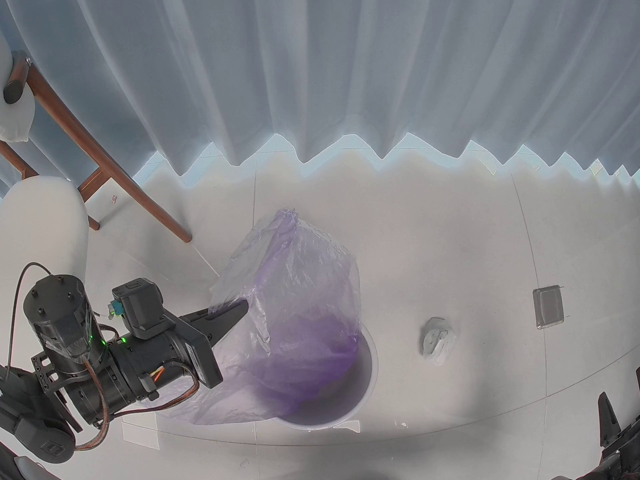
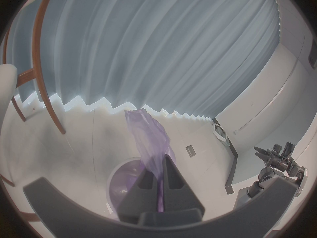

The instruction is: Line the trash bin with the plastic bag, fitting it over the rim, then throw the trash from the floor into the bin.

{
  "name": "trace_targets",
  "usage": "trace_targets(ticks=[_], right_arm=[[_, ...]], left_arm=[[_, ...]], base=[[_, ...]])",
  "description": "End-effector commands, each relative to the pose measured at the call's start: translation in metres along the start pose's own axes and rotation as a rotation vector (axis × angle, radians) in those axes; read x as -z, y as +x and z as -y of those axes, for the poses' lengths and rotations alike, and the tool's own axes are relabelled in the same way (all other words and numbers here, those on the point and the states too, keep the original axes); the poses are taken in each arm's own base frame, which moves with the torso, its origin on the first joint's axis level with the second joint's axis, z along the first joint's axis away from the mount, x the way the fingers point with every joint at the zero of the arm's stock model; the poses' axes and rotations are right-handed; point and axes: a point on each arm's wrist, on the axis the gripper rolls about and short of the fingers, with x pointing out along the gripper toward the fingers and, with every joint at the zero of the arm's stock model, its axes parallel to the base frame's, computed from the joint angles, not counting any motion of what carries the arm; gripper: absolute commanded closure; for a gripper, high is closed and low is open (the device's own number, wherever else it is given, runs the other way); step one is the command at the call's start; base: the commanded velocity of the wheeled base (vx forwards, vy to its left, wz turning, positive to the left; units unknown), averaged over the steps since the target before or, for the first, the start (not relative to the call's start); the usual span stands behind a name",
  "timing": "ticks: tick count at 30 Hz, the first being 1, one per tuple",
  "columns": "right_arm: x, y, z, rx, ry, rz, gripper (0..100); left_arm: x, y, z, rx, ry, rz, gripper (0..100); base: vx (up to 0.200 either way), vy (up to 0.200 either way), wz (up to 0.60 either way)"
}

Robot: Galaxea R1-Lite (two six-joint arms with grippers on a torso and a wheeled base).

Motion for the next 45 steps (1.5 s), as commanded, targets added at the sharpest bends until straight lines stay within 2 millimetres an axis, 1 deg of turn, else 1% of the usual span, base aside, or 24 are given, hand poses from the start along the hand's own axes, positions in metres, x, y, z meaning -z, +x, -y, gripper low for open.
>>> trace_targets(ticks=[1, 2, 4, 8, 9, 10, 11, 12, 13, 14, 15, 19, 22, 24, 25, 27, 29, 30, 33, 34, 36, 37, 42, 45], right_arm=[[-0.059, -0.008, 0.000, -0.060, 0.095, 0.162, 0], [-0.077, -0.006, 0.000, -0.087, 0.142, 0.162, 0], [-0.095, 0.004, 0.000, -0.134, 0.217, 0.088, 0], [-0.104, 0.050, -0.007, -0.315, 0.358, -0.201, 0], [-0.104, 0.063, -0.009, -0.323, 0.435, -0.274, 0], [-0.104, 0.063, -0.009, -0.323, 0.435, -0.274, 0], [-0.106, 0.087, -0.013, -0.334, 0.572, -0.376, 0], [-0.106, 0.087, -0.013, -0.334, 0.572, -0.376, 0], [-0.105, 0.114, -0.018, -0.351, 0.666, -0.449, 0], [-0.105, 0.117, -0.019, -0.353, 0.672, -0.459, 0], [-0.098, 0.134, -0.024, -0.368, 0.682, -0.513, 0], [-0.080, 0.162, -0.050, -0.460, 0.652, -0.677, 0], [-0.070, 0.175, -0.069, -0.532, 0.615, -0.732, 0], [-0.069, 0.177, -0.071, -0.537, 0.613, -0.737, 0], [-0.058, 0.200, -0.088, -0.557, 0.591, -0.755, 0], [-0.057, 0.210, -0.093, -0.553, 0.589, -0.732, 0], [-0.044, 0.239, -0.109, -0.530, 0.582, -0.693, 0], [-0.041, 0.243, -0.113, -0.530, 0.579, -0.696, 0], [-0.017, 0.272, -0.141, -0.529, 0.560, -0.674, 0], [-0.017, 0.273, -0.142, -0.528, 0.561, -0.671, 0], [-0.007, 0.294, -0.165, -0.526, 0.570, -0.616, 0], [-0.004, 0.299, -0.170, -0.516, 0.578, -0.612, 100], [0.013, 0.336, -0.208, -0.507, 0.643, -0.594, 100], [0.012, 0.355, -0.229, -0.499, 0.675, -0.535, 100]], left_arm=[[-0.003, 0.000, 0.002, 0.007, 0.002, 0.012, 100], [-0.003, 0.000, 0.002, 0.009, 0.002, 0.013, 100], [-0.003, 0.000, 0.002, 0.016, -0.004, 0.009, 100], [-0.015, 0.004, 0.004, 0.057, -0.087, 0.047, 100], [-0.017, 0.004, 0.005, 0.078, -0.122, 0.053, 100], [-0.017, 0.004, 0.005, 0.078, -0.122, 0.053, 100], [-0.022, -0.001, 0.007, 0.098, -0.130, 0.069, 100], [-0.022, -0.001, 0.007, 0.098, -0.130, 0.069, 100], [-0.022, -0.003, 0.007, 0.095, -0.130, 0.065, 100], [-0.023, -0.003, 0.007, 0.093, -0.131, 0.064, 100], [-0.022, -0.004, 0.006, 0.089, -0.132, 0.051, 100], [-0.017, -0.007, 0.008, 0.078, -0.131, 0.008, 100], [-0.014, -0.009, 0.012, 0.096, -0.111, -0.007, 100], [-0.014, -0.009, 0.012, 0.097, -0.111, -0.007, 100], [-0.012, -0.010, 0.016, 0.113, -0.108, -0.017, 100], [-0.012, -0.010, 0.016, 0.119, -0.107, -0.016, 100], [-0.011, -0.011, 0.017, 0.120, -0.107, -0.015, 100], [-0.011, -0.011, 0.017, 0.120, -0.107, -0.015, 100], [-0.011, -0.012, 0.017, 0.119, -0.107, -0.016, 100], [-0.011, -0.012, 0.017, 0.119, -0.107, -0.016, 100], [-0.011, -0.014, 0.017, 0.119, -0.107, -0.014, 100], [-0.011, -0.014, 0.017, 0.120, -0.107, -0.018, 100], [-0.010, -0.016, 0.018, 0.124, -0.105, -0.017, 100], [-0.011, -0.018, 0.022, 0.144, -0.104, -0.017, 100]], base=[[0.000, 0.000, 0.00], [0.000, 0.000, 0.00], [0.000, 0.000, 0.00], [0.000, -0.050, 0.00], [0.000, -0.200, 0.00], [0.000, -0.200, 0.00], [0.000, -0.200, 0.00], [0.000, -0.200, 0.00], [0.000, -0.200, 0.00], [0.000, -0.200, 0.00], [0.000, -0.200, 0.00], [0.000, -0.200, 0.00], [0.000, 0.000, 0.00], [0.000, 0.000, 0.00], [0.000, 0.000, 0.00], [0.000, 0.000, 0.00], [0.000, 0.000, 0.00], [0.000, 0.000, 0.00], [0.000, 0.000, 0.00], [0.000, 0.000, 0.00], [0.000, 0.000, 0.00], [0.000, 0.000, 0.00], [0.000, 0.000, 0.00], [0.000, 0.000, 0.00]])
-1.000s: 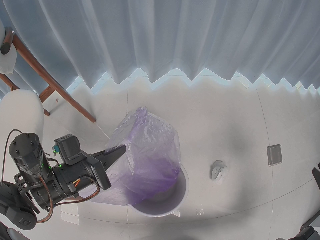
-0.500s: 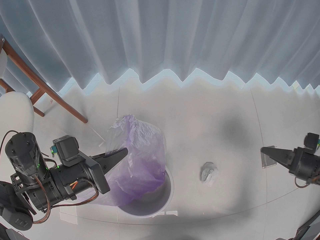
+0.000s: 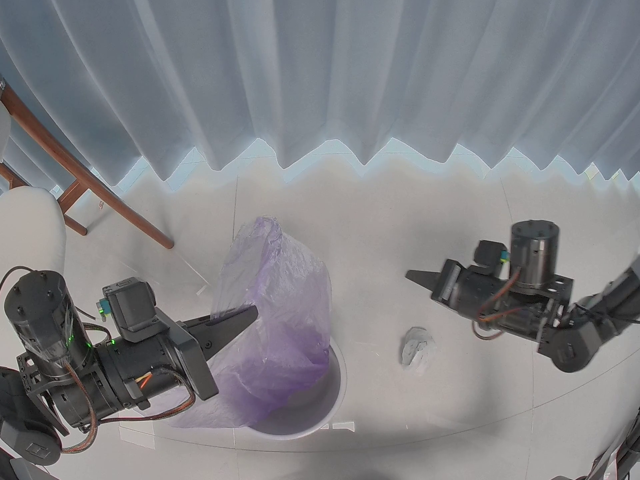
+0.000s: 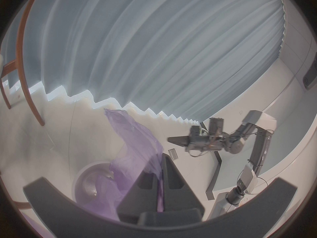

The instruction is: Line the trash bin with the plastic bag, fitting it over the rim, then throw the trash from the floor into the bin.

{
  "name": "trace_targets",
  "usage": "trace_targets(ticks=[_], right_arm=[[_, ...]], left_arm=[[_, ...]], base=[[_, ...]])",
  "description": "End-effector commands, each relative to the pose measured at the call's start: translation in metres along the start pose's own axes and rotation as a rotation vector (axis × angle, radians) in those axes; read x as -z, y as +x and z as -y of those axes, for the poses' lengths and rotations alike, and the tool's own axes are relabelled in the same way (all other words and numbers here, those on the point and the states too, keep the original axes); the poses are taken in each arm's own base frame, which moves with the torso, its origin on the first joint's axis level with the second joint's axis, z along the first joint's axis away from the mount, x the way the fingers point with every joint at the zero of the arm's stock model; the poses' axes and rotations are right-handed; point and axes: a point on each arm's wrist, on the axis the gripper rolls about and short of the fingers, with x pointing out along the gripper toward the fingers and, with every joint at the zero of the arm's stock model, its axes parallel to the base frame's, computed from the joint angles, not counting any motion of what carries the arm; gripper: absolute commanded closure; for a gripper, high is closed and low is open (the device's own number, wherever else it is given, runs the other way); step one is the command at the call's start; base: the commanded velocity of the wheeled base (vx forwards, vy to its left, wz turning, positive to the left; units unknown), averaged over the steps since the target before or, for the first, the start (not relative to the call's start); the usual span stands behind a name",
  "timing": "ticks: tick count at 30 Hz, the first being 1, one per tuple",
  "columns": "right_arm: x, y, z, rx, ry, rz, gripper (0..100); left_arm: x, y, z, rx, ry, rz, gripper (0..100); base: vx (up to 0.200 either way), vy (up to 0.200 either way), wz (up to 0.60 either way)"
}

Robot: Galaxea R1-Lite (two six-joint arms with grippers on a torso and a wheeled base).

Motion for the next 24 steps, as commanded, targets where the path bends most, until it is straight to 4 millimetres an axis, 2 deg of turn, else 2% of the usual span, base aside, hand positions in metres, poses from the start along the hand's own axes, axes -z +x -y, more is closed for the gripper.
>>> trace_targets(ticks=[1, 4, 5, 7, 14, 18, 21, 24], right_arm=[[0.034, 0.112, -0.007, -0.025, 0.052, 0.031, 100], [0.035, 0.123, -0.016, -0.051, 0.069, 0.046, 100], [0.042, 0.131, -0.027, -0.075, 0.080, 0.036, 100], [0.054, 0.136, -0.034, -0.095, 0.077, 0.018, 100], [0.089, 0.147, -0.044, -0.114, 0.061, -0.055, 100], [0.097, 0.136, -0.055, -0.139, 0.063, -0.078, 100], [0.101, 0.110, -0.074, -0.178, 0.104, -0.128, 100], [0.118, 0.093, -0.085, -0.207, 0.122, -0.209, 100]], left_arm=[[0.002, -0.006, 0.008, 0.035, 0.002, -0.005, 100], [0.003, -0.007, 0.008, 0.037, 0.003, -0.013, 100], [0.004, -0.007, 0.008, 0.040, 0.003, -0.014, 100], [0.004, -0.007, 0.008, 0.040, 0.003, -0.014, 100], [0.004, -0.006, 0.008, 0.040, 0.003, -0.012, 100], [0.003, -0.005, 0.006, 0.025, 0.003, -0.013, 100], [0.003, -0.005, 0.005, 0.021, 0.006, -0.010, 100], [0.003, -0.004, 0.005, 0.021, 0.006, -0.012, 100]], base=[[0.000, 0.000, 0.00], [0.000, 0.000, 0.00], [0.000, 0.000, 0.00], [0.000, 0.000, 0.00], [0.000, 0.000, 0.00], [0.000, 0.000, 0.00], [0.000, 0.000, 0.00], [0.000, 0.000, 0.00]])
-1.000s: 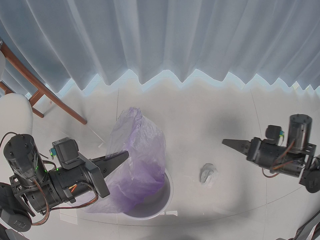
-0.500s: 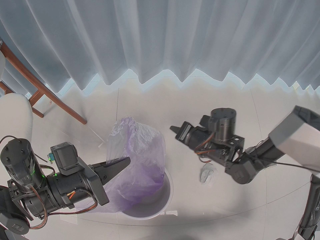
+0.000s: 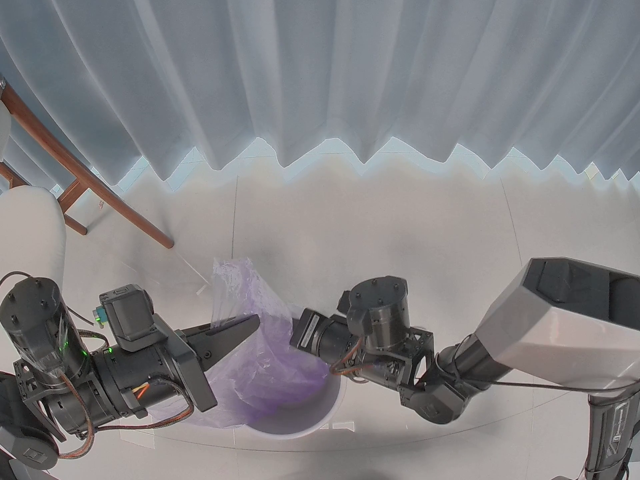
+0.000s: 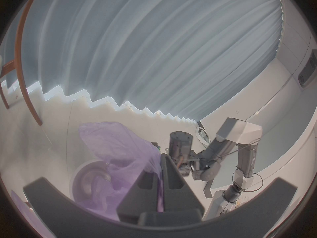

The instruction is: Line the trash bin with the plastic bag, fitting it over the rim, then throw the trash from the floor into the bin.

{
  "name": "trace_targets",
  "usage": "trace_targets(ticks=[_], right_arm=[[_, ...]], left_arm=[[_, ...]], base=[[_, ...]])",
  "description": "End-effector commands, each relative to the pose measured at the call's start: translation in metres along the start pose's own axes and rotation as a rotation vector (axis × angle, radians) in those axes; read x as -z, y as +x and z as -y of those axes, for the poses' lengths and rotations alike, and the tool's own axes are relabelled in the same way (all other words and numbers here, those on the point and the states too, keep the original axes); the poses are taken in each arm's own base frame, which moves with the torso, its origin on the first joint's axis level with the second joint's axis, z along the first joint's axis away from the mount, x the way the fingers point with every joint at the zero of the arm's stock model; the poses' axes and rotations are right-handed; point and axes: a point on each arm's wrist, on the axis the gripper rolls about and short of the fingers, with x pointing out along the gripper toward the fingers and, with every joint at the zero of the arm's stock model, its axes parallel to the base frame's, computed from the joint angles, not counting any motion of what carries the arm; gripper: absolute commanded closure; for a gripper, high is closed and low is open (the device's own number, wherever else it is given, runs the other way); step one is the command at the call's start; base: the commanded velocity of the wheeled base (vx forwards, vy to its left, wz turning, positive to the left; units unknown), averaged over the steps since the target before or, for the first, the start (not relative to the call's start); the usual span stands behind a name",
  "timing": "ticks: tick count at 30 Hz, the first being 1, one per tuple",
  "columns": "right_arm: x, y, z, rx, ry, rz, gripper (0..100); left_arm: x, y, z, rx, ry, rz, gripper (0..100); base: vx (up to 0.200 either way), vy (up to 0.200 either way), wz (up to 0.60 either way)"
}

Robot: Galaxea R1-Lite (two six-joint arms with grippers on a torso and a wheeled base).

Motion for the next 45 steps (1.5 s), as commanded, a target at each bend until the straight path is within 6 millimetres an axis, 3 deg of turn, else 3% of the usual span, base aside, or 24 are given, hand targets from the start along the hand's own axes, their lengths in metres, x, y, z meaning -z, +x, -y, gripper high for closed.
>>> trace_targets(ticks=[1, 9, 13, 15, 16, 18, 26, 31, 38, 43, 45], right_arm=[[0.026, -0.026, -0.027, -0.055, 0.016, -0.094, 100], [0.046, -0.017, -0.017, -0.022, -0.004, -0.142, 100], [0.008, -0.018, 0.007, 0.048, 0.005, -0.044, 100], [-0.012, -0.028, 0.010, 0.062, 0.012, 0.005, 100], [-0.012, -0.028, 0.010, 0.062, 0.012, 0.005, 100], [-0.029, -0.055, 0.008, 0.086, 0.006, 0.038, 100], [-0.034, -0.134, -0.012, 0.077, -0.093, 0.045, 100], [-0.021, -0.164, -0.009, 0.086, -0.113, 0.014, 100], [0.004, -0.186, -0.007, 0.083, -0.130, -0.052, 100], [0.027, -0.200, -0.021, 0.060, -0.180, -0.085, 100], [0.027, -0.197, -0.024, 0.074, -0.195, -0.051, 100]], left_arm=[[0.001, 0.002, -0.002, -0.008, 0.000, -0.006, 100], [0.003, 0.007, -0.006, -0.026, -0.004, -0.016, 100], [0.004, 0.007, -0.008, -0.035, -0.007, -0.018, 100], [0.004, 0.007, -0.008, -0.036, -0.008, -0.021, 100], [0.004, 0.007, -0.008, -0.036, -0.008, -0.021, 100], [0.005, 0.011, -0.010, -0.039, -0.019, -0.029, 100], [0.019, 0.033, -0.028, -0.100, -0.056, -0.084, 100], [0.031, 0.044, -0.037, -0.118, -0.059, -0.101, 100], [0.057, 0.054, -0.046, -0.121, -0.050, -0.130, 100], [0.073, 0.062, -0.056, -0.185, -0.015, -0.098, 100], [0.076, 0.061, -0.056, -0.179, 0.010, -0.079, 100]], base=[[0.000, 0.000, 0.00], [0.000, 0.000, 0.00], [0.000, 0.000, 0.00], [0.000, 0.000, 0.00], [0.000, 0.000, 0.00], [0.000, 0.000, 0.00], [0.000, 0.000, 0.00], [0.000, 0.000, 0.00], [0.000, 0.000, 0.00], [0.000, 0.000, 0.00], [0.000, 0.000, 0.00]])
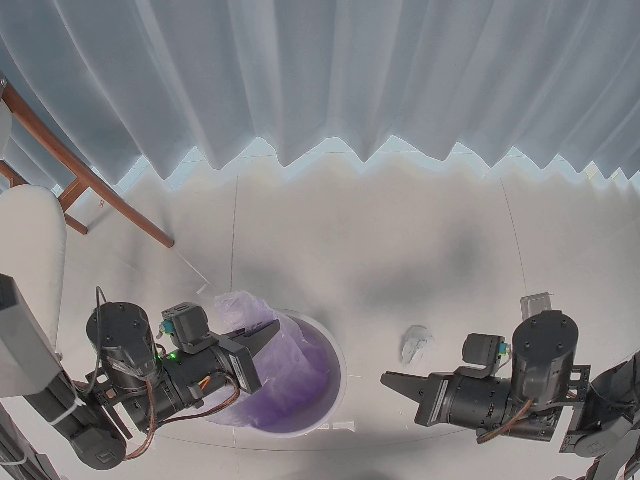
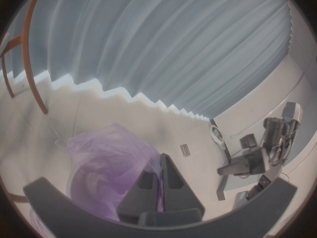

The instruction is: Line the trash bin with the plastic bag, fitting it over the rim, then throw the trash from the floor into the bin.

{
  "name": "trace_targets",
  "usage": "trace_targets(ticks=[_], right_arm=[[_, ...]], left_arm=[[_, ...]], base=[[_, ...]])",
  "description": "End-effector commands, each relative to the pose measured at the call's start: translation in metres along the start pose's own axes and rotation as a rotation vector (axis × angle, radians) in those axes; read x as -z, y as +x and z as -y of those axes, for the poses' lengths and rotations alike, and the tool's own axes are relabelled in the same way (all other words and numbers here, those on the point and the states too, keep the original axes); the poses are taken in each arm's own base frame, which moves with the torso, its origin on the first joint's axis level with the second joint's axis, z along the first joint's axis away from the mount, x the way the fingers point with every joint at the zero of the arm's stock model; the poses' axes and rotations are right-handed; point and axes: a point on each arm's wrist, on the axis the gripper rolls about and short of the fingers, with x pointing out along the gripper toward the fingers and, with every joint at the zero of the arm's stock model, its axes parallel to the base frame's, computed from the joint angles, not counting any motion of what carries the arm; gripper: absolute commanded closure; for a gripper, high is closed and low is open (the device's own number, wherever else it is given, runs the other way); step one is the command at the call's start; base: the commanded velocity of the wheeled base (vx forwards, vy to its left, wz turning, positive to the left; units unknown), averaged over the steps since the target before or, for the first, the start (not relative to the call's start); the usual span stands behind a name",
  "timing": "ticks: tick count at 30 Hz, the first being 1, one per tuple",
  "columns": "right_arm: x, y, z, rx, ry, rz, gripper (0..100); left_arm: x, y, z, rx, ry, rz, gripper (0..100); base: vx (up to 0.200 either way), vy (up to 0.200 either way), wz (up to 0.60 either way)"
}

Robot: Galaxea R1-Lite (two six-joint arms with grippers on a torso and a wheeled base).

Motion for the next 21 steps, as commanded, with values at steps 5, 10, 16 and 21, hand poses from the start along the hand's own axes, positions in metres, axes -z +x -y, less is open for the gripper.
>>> trace_targets(ticks=[5, 10, 16, 21], right_arm=[[-0.003, -0.013, -0.022, -0.021, -0.044, 0.100, 100], [-0.001, -0.020, -0.018, -0.009, -0.100, 0.097, 0], [-0.012, -0.023, -0.026, -0.042, -0.104, 0.144, 0], [-0.006, -0.015, -0.023, -0.010, -0.125, 0.104, 0]], left_arm=[[0.034, -0.008, -0.011, -0.061, 0.165, -0.115, 100], [0.028, -0.023, -0.011, 0.017, 0.280, -0.115, 100], [0.024, -0.051, -0.006, 0.239, 0.472, -0.128, 100], [0.028, -0.053, -0.009, 0.351, 0.567, -0.161, 100]], base=[[0.000, 0.000, 0.00], [0.000, 0.000, 0.00], [0.000, 0.000, 0.00], [0.000, 0.000, 0.00]])
